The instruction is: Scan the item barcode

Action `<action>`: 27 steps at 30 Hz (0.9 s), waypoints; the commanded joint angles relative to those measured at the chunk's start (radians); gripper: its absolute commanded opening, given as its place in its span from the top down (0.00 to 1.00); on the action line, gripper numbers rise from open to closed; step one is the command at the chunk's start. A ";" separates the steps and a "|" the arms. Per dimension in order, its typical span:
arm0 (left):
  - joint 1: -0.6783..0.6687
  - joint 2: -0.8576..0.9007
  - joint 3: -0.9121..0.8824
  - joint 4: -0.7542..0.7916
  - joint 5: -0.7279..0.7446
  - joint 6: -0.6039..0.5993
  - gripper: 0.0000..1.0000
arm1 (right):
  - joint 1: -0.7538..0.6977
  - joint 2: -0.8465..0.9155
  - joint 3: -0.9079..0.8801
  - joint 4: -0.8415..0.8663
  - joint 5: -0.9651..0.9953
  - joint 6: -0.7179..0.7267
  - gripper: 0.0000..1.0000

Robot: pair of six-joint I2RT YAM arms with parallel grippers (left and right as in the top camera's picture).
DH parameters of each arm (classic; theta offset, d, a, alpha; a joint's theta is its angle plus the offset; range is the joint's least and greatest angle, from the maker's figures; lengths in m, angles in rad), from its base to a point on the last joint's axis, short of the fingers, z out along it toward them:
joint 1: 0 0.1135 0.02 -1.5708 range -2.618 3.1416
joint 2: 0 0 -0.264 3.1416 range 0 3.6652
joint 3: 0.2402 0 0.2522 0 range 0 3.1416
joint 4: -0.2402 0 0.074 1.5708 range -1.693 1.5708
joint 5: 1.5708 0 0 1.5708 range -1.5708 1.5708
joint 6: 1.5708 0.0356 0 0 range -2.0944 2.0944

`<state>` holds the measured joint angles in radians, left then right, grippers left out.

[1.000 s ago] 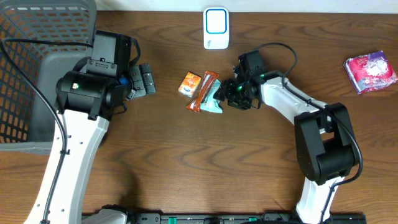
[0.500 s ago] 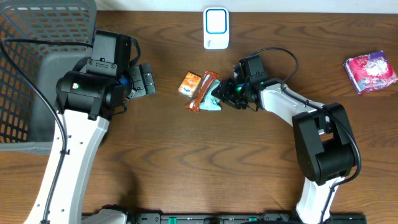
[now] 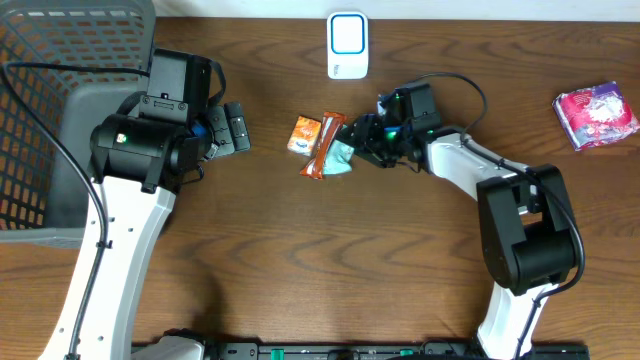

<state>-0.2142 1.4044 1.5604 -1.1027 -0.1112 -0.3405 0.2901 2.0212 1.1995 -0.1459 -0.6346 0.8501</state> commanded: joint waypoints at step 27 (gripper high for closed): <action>0.002 0.000 0.014 -0.004 -0.008 -0.005 0.02 | -0.042 0.008 0.294 -0.536 0.581 -0.337 0.88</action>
<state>-0.2142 1.4044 1.5604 -1.1027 -0.1108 -0.3405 0.2623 2.0487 1.3876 -0.6006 -0.3290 0.6544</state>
